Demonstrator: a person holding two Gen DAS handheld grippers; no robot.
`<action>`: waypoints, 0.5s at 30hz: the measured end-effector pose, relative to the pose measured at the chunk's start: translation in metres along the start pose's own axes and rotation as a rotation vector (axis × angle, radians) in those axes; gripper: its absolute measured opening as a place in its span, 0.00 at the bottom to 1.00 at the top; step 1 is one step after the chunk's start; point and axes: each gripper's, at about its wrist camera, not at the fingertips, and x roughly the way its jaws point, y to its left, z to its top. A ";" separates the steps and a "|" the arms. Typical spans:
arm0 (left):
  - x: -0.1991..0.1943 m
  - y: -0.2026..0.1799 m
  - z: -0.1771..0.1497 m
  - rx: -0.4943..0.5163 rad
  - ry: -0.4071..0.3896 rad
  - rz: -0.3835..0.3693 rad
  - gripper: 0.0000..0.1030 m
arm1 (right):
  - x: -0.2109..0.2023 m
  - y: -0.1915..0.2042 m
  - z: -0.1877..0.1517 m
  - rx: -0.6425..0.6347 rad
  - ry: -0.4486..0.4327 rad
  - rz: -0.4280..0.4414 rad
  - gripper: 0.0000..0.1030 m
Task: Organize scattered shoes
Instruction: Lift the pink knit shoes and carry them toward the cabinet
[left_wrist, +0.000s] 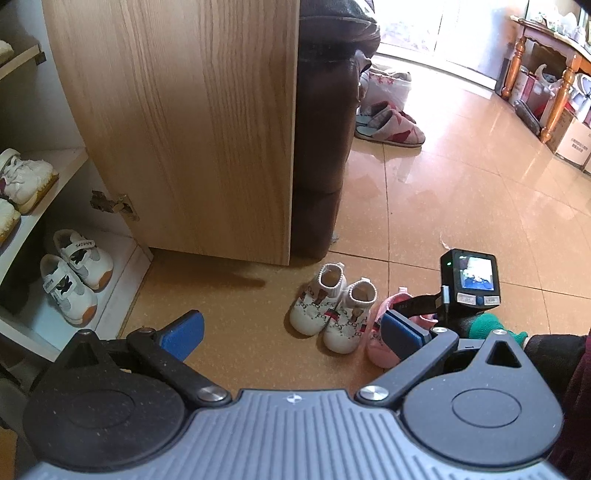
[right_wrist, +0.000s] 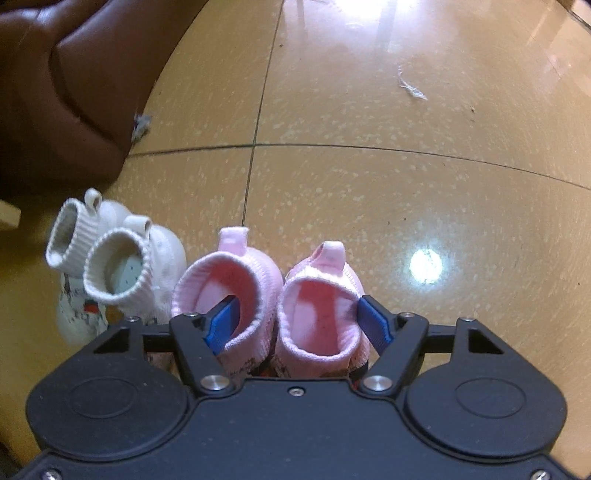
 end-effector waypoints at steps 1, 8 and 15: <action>0.000 -0.001 0.000 0.002 0.000 -0.001 1.00 | 0.000 -0.001 0.000 -0.002 0.000 0.000 0.70; -0.002 0.005 -0.001 -0.006 -0.002 0.011 1.00 | 0.004 -0.002 -0.007 -0.066 -0.049 -0.027 0.61; -0.012 0.004 0.003 -0.010 -0.033 0.013 1.00 | -0.011 -0.017 -0.017 -0.097 -0.110 0.075 0.42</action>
